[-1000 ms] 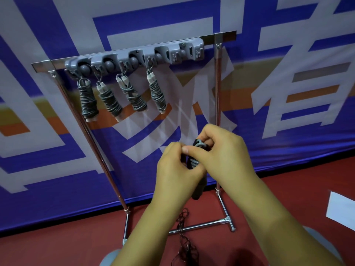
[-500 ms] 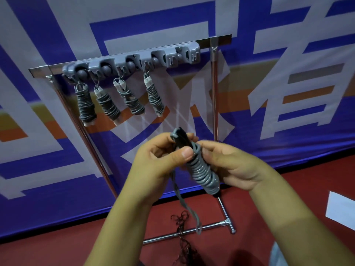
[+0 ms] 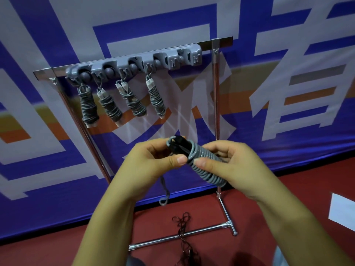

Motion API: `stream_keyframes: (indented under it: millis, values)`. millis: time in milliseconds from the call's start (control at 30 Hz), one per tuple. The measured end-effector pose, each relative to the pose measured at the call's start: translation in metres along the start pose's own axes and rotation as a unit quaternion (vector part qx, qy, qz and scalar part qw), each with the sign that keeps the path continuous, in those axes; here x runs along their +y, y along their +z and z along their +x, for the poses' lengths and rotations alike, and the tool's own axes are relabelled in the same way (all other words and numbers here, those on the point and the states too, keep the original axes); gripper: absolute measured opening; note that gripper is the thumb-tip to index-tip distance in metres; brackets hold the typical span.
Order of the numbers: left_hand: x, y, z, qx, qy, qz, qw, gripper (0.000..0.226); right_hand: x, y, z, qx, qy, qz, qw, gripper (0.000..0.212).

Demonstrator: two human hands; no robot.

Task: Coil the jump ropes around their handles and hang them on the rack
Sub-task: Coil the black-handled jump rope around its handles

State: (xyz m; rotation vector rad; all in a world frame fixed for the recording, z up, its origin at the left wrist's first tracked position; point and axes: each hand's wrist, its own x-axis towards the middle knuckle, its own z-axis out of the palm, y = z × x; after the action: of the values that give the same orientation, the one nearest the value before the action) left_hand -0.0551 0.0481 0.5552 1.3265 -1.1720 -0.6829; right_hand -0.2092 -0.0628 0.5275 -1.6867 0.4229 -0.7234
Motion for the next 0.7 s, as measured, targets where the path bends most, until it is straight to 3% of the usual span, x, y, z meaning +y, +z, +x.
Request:
stream_keyframes:
  millis: [100, 200, 367, 533, 700]
  values:
    - [-0.004, 0.001, 0.002, 0.024, -0.012, 0.054, 0.998, 0.022, 0.004, 0.004, -0.003, 0.046, -0.011, -0.031, 0.998, 0.017]
    - [-0.012, 0.004, 0.004, 0.048, -0.046, 0.060, 0.996, 0.040, 0.010, 0.008, -0.005, 0.088, -0.011, -0.027, 0.996, 0.023]
    - [-0.023, 0.016, 0.006, 0.092, -0.043, 0.059, 0.993, 0.039, 0.016, 0.017, -0.003, 0.151, -0.011, -0.021, 0.988, 0.017]
    - [-0.029, 0.036, 0.003, 0.157, -0.016, 0.081, 0.984, 0.030, 0.024, 0.024, 0.002, 0.227, -0.050, -0.125, 0.965, 0.019]
    - [-0.024, 0.048, 0.006, 0.213, -0.011, 0.104, 0.971, 0.037, 0.033, 0.036, 0.002, 0.283, -0.126, -0.205, 0.928, 0.027]
